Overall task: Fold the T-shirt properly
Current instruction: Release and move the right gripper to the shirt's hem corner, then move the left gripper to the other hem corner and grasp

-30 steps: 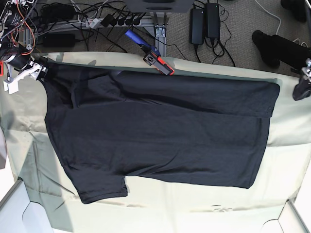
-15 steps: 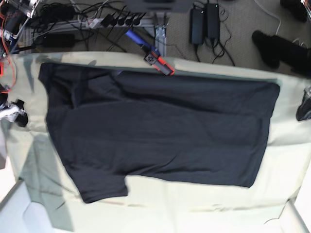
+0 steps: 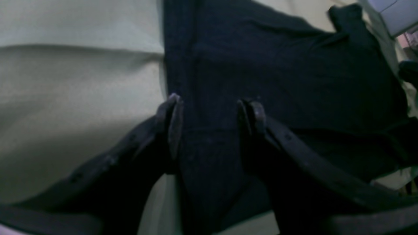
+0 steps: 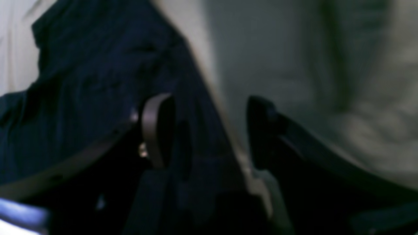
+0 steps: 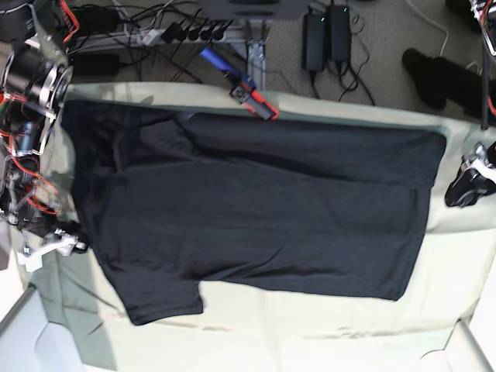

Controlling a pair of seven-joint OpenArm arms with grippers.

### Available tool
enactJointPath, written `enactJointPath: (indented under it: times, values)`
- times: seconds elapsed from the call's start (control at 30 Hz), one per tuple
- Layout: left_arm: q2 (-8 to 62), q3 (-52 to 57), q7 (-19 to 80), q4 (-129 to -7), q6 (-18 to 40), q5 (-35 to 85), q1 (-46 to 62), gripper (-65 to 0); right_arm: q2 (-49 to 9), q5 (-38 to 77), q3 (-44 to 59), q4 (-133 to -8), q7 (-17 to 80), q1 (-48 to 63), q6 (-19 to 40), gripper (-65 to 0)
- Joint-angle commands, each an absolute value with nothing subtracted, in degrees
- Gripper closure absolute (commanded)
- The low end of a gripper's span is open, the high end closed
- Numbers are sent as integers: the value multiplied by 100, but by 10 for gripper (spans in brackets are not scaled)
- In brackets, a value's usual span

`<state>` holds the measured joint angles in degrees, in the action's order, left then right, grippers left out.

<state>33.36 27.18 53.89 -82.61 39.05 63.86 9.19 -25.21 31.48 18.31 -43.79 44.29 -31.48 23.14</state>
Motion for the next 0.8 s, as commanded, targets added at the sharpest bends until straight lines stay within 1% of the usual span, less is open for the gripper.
enactJointPath:
  times: [0.0,0.17,0.37,0.47,0.63,0.77]
  values:
    - [3479,2766,5301,-8353,4000,6486,862,-303,-2646,3229,1741,-4394,4346,-3301,2685,-351]
    - [3479,2766,5295,-8353,4000,6486,860,-303,-2504,3317,1411,-4399,4414,-3299,2685,-351]
    - [3479,2766,5277,-8350,4000,6451,858,-303,-2134,3452,1411,-4471,4637,-3301,2689,-349]
    - [3481,2766,5131,-8350,4000,6228,858,-303,-1990,3450,1413,-4604,4694,-3299,2694,-349]
    - [3476,2766,4880,-8348,4000,5959,788,-303,-1966,3452,1411,-4901,4910,-3299,2692,-349]
    - [3476,2762,4530,-8232,4000,5454,438,-303,-1968,3448,1411,-4984,5022,-3299,2692,-349]
